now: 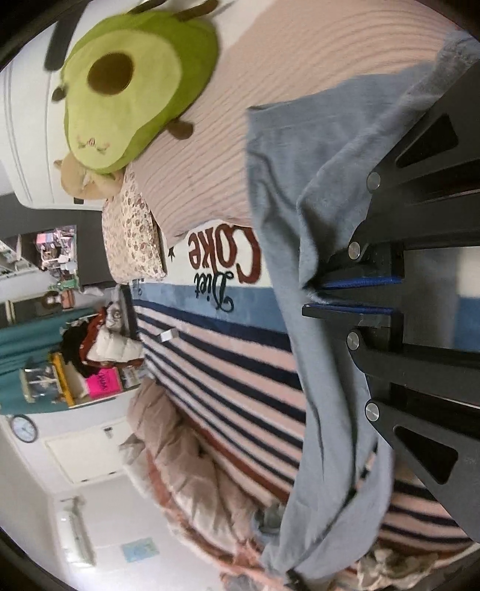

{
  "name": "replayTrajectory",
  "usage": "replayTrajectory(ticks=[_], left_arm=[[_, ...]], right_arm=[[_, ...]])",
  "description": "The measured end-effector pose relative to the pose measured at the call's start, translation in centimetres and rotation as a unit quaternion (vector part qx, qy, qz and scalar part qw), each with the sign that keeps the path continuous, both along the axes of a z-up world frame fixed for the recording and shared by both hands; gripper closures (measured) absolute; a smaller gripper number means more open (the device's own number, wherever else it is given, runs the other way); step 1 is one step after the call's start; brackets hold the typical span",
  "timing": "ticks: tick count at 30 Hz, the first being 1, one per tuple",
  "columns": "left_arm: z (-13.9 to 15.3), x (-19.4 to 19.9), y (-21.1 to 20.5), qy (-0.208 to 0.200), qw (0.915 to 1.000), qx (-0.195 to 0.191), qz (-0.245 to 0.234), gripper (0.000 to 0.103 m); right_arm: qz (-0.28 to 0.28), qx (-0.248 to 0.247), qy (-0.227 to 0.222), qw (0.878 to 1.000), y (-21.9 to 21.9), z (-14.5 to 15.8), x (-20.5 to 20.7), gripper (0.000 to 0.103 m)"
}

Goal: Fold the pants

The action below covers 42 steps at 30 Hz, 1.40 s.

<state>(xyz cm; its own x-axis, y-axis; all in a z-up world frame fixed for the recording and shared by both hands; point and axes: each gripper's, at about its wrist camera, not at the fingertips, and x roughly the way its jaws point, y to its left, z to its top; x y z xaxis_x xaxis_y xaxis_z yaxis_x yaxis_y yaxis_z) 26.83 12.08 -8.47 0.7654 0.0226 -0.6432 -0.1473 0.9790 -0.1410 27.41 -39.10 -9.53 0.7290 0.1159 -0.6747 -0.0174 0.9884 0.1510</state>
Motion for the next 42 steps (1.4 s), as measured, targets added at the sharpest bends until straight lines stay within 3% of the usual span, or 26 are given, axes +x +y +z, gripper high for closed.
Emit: replayTrajectory(ticks=[8, 11, 13, 14, 15, 17, 19, 22, 23, 25, 31, 33, 34, 35, 36, 42], left_arm=[[-4.9, 8.1, 0.3, 0.033, 0.9991, 0.011, 0.025, 0.100], [-6.2, 9.9, -0.4, 0.049, 0.9979, 0.038, 0.020, 0.098], [-6.2, 9.8, -0.9, 0.041, 0.9979, 0.049, 0.012, 0.088], [-5.9, 9.5, -0.9, 0.032, 0.9985, 0.044, 0.000, 0.072], [-5.4, 9.0, -1.1, 0.020, 0.9990, 0.038, -0.012, 0.046], [-4.0, 8.0, -1.5, -0.009, 0.9982, 0.058, -0.009, 0.007], [-2.7, 7.1, -1.9, -0.030, 0.9954, 0.091, -0.001, 0.006], [-2.0, 6.4, -1.5, -0.034, 0.9974, 0.062, -0.017, 0.006], [-2.0, 6.3, -1.5, -0.033, 0.9976, 0.056, -0.022, 0.006], [-2.2, 6.2, -1.9, -0.023, 0.9977, 0.059, -0.025, 0.006], [-1.9, 4.6, -3.8, -0.037, 0.9959, 0.067, -0.048, 0.006], [-1.4, 4.1, -4.2, -0.048, 0.9952, 0.068, -0.051, 0.006], [-1.2, 3.9, -4.3, -0.051, 0.9950, 0.067, -0.054, 0.006], [-1.1, 3.8, -4.4, -0.053, 0.9948, 0.067, -0.055, 0.006], [-1.0, 3.7, -4.5, -0.054, 0.9946, 0.069, -0.055, 0.006], [-1.1, 3.7, -4.7, -0.055, 0.9942, 0.071, -0.059, 0.006]], right_arm=[[-0.006, -0.067, 0.016, 0.998, 0.1, -2.7, 8.6, 0.100], [-0.002, -0.086, 0.024, 0.996, 0.3, -4.0, 10.4, 0.100], [-0.003, -0.090, 0.029, 0.996, 0.0, -4.4, 10.9, 0.100], [-0.003, -0.090, 0.032, 0.995, 0.0, -4.4, 10.8, 0.098], [-0.004, -0.089, 0.032, 0.995, -0.2, -4.1, 10.5, 0.095], [-0.015, -0.102, 0.027, 0.994, -1.1, -3.2, 9.2, 0.059], [-0.030, -0.136, 0.023, 0.990, -1.9, -2.4, 7.5, 0.043], [-0.056, -0.177, 0.037, 0.982, -3.8, -2.0, 5.1, 0.040], [-0.061, -0.184, 0.044, 0.980, -4.4, -1.9, 4.7, 0.031], [-0.061, -0.196, 0.066, 0.976, -5.8, -2.3, 3.6, 0.026], [-0.071, -0.228, 0.110, 0.965, -7.0, -3.7, 3.0, 0.026], [-0.087, -0.233, 0.101, 0.963, -7.5, -3.7, 2.5, 0.025], [-0.086, -0.228, 0.099, 0.965, -7.5, -3.7, 2.3, 0.031], [-0.083, -0.223, 0.102, 0.966, -7.4, -3.8, 2.3, 0.051], [-0.084, -0.225, 0.108, 0.965, -7.2, -3.9, 2.1, 0.059], [-0.095, -0.281, 0.072, 0.952, -4.6, -2.6, 0.0, 0.070]])
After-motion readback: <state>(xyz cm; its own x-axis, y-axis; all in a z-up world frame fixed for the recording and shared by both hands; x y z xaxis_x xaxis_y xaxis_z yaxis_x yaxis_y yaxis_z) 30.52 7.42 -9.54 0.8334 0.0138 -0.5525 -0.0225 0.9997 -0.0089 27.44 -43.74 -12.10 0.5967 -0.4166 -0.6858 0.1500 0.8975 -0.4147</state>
